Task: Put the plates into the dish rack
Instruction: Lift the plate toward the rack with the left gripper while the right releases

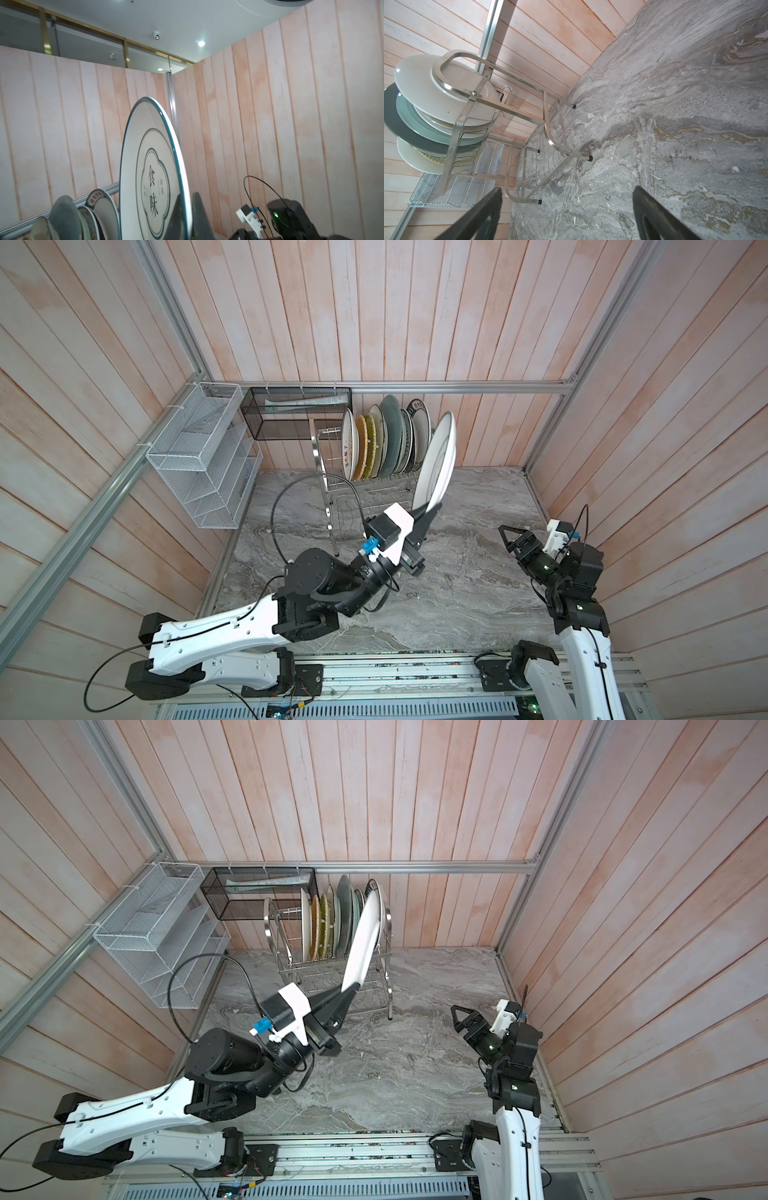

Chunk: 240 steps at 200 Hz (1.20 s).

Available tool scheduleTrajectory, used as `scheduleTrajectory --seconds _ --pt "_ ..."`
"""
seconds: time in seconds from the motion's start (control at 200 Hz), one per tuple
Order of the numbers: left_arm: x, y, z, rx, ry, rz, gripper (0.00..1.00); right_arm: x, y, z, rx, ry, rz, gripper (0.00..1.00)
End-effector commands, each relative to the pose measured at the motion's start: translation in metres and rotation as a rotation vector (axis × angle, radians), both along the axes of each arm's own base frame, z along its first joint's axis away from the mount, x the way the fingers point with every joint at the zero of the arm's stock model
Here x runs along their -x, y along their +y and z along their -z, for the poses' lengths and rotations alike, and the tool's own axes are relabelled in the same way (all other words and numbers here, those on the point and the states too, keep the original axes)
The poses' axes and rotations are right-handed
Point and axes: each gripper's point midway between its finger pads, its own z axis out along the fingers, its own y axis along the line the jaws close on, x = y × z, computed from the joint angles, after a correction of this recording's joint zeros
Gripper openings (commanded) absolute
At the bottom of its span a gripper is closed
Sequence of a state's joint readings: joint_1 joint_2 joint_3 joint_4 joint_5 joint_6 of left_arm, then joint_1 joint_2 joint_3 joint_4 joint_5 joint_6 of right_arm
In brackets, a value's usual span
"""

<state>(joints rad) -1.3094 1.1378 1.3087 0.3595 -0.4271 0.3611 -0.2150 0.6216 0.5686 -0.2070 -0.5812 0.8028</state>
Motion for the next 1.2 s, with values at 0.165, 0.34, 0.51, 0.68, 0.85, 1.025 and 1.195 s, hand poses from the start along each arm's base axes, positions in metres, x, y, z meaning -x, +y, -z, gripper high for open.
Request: scheduleTrajectory --seconds 0.165,0.34,0.51,0.68,0.85,1.025,1.195 --pt "-0.083 0.083 -0.036 0.204 0.147 -0.239 0.00 0.006 0.023 -0.004 0.058 -0.063 -0.089 0.98" --pt "-0.127 0.119 -0.030 0.222 0.240 -0.320 0.00 0.006 0.038 0.005 0.060 -0.063 -0.136 0.98" --pt "-0.170 0.142 -0.009 0.235 0.349 -0.335 0.00 0.004 0.055 0.018 0.043 -0.048 -0.193 0.98" --pt "-0.218 0.155 0.013 0.227 0.461 -0.322 0.00 0.005 0.066 0.026 0.063 -0.031 -0.230 0.98" --pt "-0.251 0.156 0.037 0.205 0.516 -0.344 0.00 0.007 0.069 0.030 0.062 -0.024 -0.243 0.98" --pt "-0.270 0.158 0.055 0.219 0.568 -0.331 0.00 0.008 0.071 0.038 0.054 -0.006 -0.250 0.98" --pt "-0.276 0.161 0.072 0.216 0.600 -0.334 0.00 0.009 0.072 0.042 0.049 0.000 -0.258 0.98"
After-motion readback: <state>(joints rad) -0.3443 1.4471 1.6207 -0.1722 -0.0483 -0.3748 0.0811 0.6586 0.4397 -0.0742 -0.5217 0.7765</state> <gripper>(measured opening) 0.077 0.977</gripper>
